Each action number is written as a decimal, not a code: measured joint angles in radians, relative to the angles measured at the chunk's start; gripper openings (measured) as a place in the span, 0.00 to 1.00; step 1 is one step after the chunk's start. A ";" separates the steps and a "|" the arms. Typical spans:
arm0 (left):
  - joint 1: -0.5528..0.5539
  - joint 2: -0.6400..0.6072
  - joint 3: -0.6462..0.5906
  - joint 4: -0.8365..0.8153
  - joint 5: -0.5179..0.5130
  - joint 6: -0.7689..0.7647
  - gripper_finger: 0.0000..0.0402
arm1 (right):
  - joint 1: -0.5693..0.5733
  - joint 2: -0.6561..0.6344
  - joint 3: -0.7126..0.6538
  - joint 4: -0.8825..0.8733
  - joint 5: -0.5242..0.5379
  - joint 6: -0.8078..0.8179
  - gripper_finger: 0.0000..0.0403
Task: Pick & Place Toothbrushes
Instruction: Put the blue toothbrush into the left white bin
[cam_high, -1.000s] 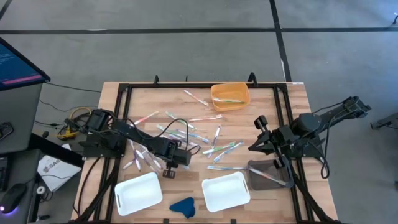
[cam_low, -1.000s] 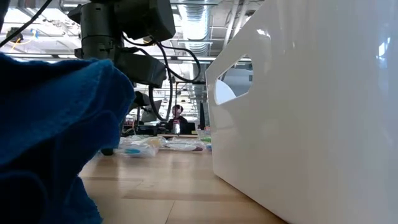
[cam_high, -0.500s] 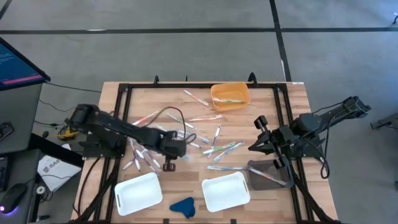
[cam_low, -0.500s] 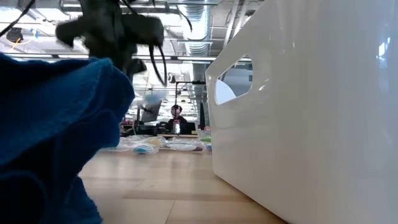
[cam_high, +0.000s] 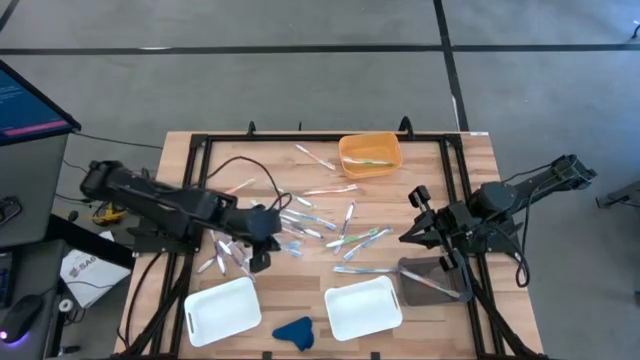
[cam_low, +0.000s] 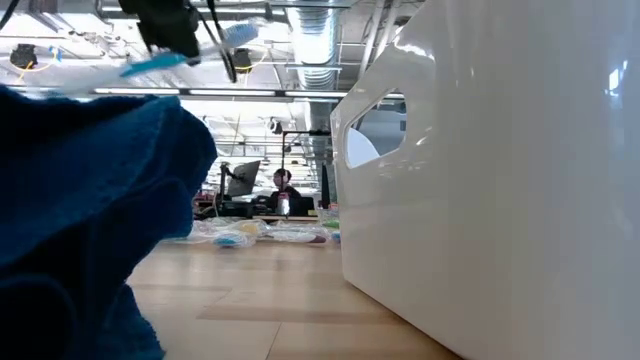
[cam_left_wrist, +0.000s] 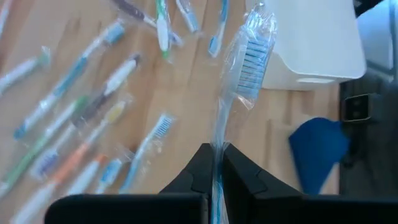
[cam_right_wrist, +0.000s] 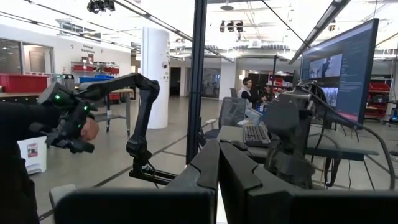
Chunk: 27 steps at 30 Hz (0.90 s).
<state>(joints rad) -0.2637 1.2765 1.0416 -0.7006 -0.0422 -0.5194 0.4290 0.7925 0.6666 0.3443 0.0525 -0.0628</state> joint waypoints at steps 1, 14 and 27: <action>-0.009 -0.006 0.000 -0.012 0.004 -0.028 0.02 | 0.000 0.000 0.000 0.000 0.000 0.000 0.00; -0.150 -0.012 0.000 -0.053 0.004 -0.297 0.02 | 0.000 0.000 0.000 0.000 0.000 0.000 0.00; -0.291 -0.012 0.000 -0.070 -0.021 -0.494 0.01 | 0.001 0.000 0.000 0.000 0.000 0.000 0.00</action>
<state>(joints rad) -0.5545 1.2648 1.0416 -0.7710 -0.0632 -1.0134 0.4297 0.7925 0.6666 0.3447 0.0525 -0.0627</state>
